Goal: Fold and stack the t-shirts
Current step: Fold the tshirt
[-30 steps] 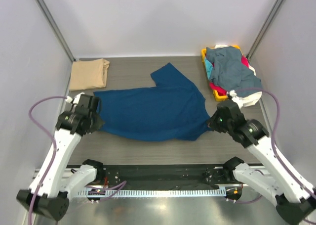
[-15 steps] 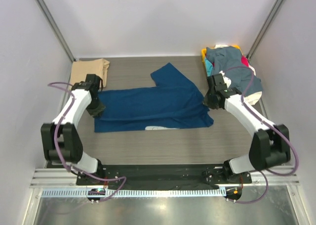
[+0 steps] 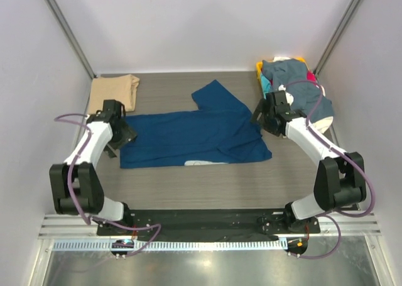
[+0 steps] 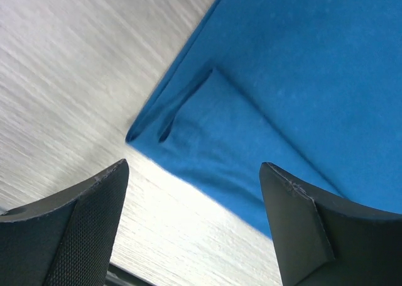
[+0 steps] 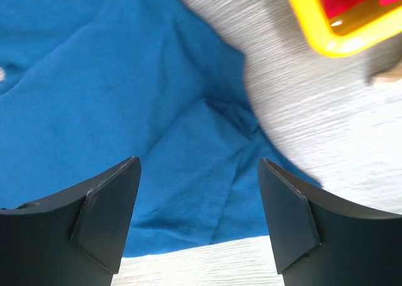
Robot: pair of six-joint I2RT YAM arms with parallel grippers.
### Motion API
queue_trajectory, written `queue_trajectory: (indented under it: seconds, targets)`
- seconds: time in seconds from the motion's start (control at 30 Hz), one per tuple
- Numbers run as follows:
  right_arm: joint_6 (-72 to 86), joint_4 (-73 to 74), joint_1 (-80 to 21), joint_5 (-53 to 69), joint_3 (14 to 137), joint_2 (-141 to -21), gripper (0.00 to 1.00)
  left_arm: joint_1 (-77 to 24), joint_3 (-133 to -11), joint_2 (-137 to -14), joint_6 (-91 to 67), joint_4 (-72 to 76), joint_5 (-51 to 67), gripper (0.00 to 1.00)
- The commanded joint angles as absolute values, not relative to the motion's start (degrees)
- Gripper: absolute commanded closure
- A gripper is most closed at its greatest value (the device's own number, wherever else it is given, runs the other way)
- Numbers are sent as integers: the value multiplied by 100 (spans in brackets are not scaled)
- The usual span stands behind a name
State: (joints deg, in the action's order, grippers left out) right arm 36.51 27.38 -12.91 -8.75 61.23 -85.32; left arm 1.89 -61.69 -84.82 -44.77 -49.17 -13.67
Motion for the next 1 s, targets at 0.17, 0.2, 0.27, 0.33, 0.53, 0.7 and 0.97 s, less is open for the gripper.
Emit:
queue_trajectory:
  seconds: [0.17, 0.2, 0.27, 0.33, 0.53, 0.7, 0.97]
  targets:
    - [3138, 2021, -1336, -71, 7301, -9640, 20, 106, -6142, -7779, -4124, -4604, -686, 17]
    - [3077, 2030, -1336, 112, 7861, -10111, 20, 97, -6352, -7630, -3974, -4936, -686, 17]
    - [2883, 2065, -1336, 254, 8470, -10571, 19, 97, -6634, -7410, -3613, -5490, -808, 17]
    - [2708, 2145, -1336, 281, 9454, -11406, 20, 97, -6680, -6927, -3306, -5633, -870, 13]
    - [2461, 2645, -1345, 184, 12380, -13810, 19, 105, -6627, -6276, -2936, -5889, -1117, 11]
    - [2435, 2769, -1468, 281, 14410, -15045, 17, 97, -6205, -5863, -2935, -5642, -1195, 11]
    - [2549, 2145, -1670, 395, 14888, -15820, 12, 97, -6029, -5511, -2962, -5344, -1160, 10]
